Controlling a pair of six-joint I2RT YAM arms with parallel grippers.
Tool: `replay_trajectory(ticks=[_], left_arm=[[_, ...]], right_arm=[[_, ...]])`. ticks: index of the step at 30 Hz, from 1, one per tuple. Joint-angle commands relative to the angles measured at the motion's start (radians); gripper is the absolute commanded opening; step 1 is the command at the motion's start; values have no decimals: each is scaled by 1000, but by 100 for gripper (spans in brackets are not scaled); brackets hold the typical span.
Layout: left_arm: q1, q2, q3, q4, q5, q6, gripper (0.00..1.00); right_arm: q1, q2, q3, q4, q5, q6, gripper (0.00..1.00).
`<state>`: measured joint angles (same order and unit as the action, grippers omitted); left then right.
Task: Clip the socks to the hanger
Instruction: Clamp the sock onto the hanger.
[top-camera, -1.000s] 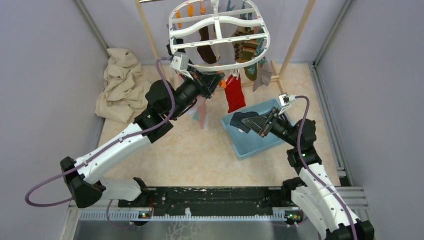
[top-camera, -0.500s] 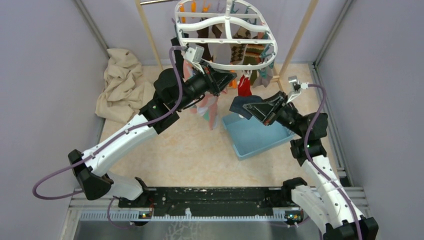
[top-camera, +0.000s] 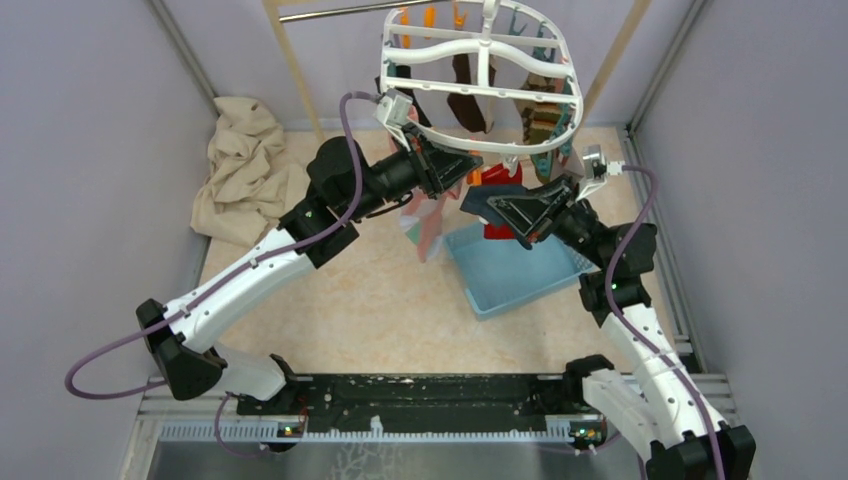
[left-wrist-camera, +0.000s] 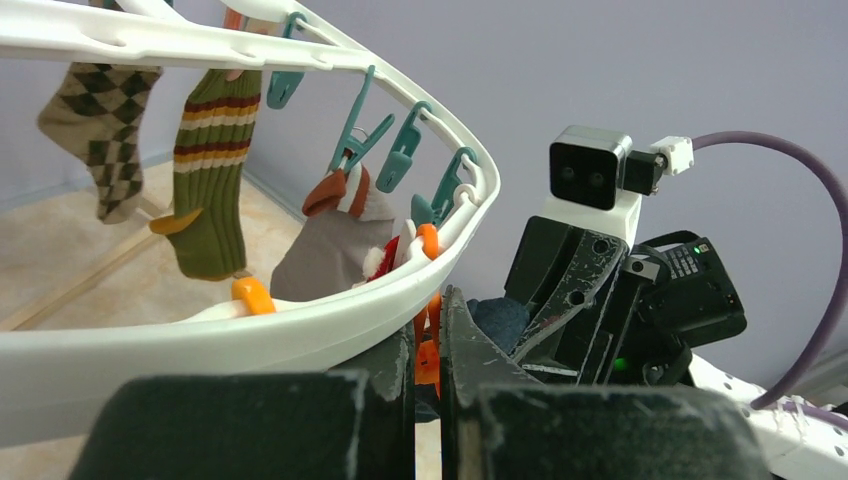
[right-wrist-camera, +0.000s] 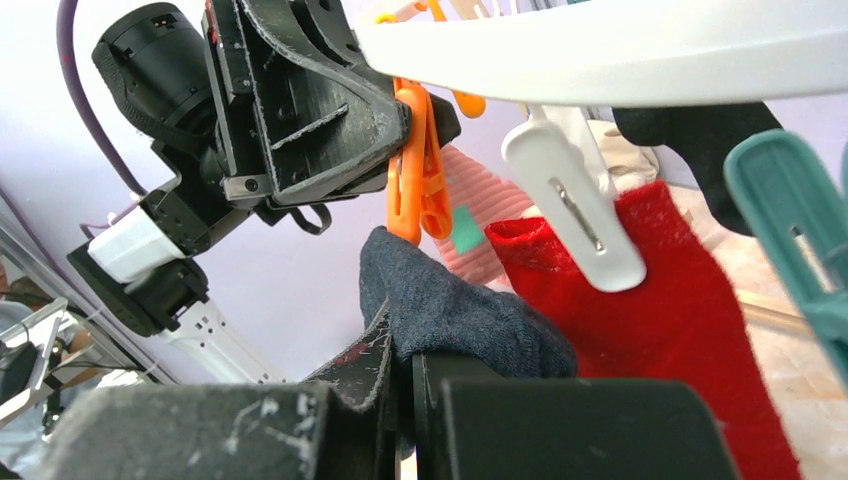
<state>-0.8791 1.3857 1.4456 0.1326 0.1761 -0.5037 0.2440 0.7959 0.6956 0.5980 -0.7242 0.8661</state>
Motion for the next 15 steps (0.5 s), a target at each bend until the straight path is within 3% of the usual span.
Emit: replay_trajectory(ticks=[1,15], left_arm=[[-9,15,39,-8,74,-26,0],[-3,27,83,-22,41,-9,0]], right_arm=[[-9,-4,24,84,19,-21,0],[-9,-56,30,-19,43,-79,0]])
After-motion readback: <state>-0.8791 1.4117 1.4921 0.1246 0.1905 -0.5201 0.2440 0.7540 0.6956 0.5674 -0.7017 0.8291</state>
